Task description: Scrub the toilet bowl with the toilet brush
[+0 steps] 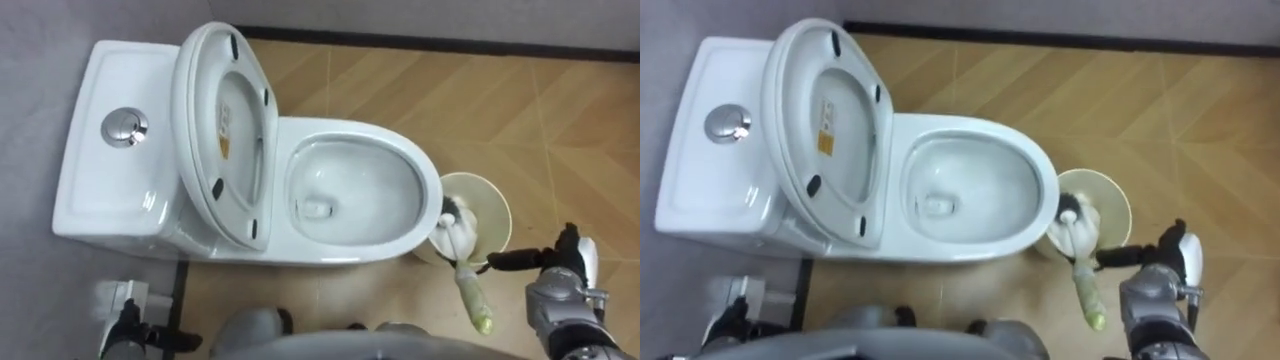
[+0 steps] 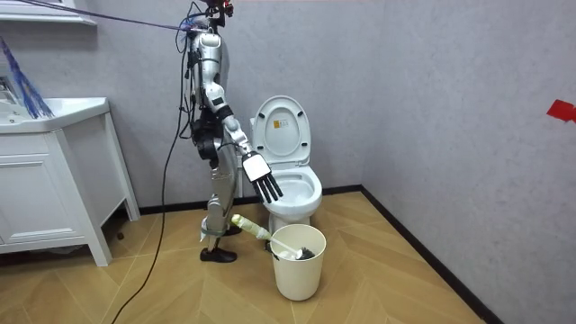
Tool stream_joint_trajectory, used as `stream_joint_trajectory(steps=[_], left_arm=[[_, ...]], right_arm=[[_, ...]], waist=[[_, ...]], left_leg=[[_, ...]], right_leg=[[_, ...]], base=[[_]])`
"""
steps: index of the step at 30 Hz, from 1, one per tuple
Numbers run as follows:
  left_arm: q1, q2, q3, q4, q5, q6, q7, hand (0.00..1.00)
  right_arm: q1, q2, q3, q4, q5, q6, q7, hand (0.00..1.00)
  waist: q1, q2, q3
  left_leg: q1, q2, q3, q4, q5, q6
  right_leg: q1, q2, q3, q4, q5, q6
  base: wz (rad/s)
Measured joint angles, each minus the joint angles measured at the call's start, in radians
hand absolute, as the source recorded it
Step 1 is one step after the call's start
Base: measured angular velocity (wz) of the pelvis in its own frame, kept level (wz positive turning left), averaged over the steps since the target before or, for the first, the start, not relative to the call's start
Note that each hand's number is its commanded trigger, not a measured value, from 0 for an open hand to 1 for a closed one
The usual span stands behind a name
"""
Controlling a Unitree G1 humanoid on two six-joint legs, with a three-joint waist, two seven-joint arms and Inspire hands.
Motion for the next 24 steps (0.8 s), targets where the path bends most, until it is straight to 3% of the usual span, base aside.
stream_joint_trajectory(steps=[4,6,12,18,24], left_arm=[[-0.031,0.006,-0.033,0.008,-0.051,-0.004,0.000,0.00],[-0.074,0.006,-0.059,0.044,-0.075,-0.006,0.001,0.00],[-0.143,0.012,-0.101,0.045,-0.088,-0.024,0.017,0.00],[-0.155,0.021,-0.173,0.034,-0.128,-0.038,0.030,0.00],[-0.175,0.029,-0.231,0.002,-0.165,-0.046,0.052,0.00]], right_arm=[[-0.038,-0.005,0.028,0.066,0.039,-0.007,0.001,0.00],[-0.070,-0.015,0.038,0.105,0.068,-0.008,0.001,0.00],[-0.115,-0.027,0.069,0.144,0.099,-0.007,0.014,0.00],[-0.168,-0.032,0.109,0.178,0.139,-0.008,0.044,0.00],[-0.193,-0.046,0.135,0.181,0.230,-0.016,0.048,0.00]], waist=[[0.005,0.007,-0.0027],[0.019,0.022,0.0016],[0.029,0.033,0.0082],[0.028,0.029,0.0136],[0.028,0.033,0.0204]], left_leg=[[-0.068,0.000,0.000,0.016,0.005,0.007],[-0.127,0.000,-0.001,0.041,0.011,0.013],[-0.246,-0.017,-0.002,0.062,0.037,0.026],[-0.352,-0.019,-0.003,0.120,0.038,0.027],[-0.459,-0.018,-0.011,0.181,0.037,0.028]], right_leg=[[-0.078,-0.002,0.001,0.047,-0.002,-0.002],[-0.137,-0.008,0.000,0.076,0.000,-0.005],[-0.284,-0.037,0.000,0.159,-0.005,-0.007],[-0.397,-0.063,-0.006,0.236,-0.025,-0.018],[-0.501,-0.071,-0.005,0.303,-0.040,-0.025]], base=[[0.00],[-0.02],[0.01],[0.02],[0.05]])
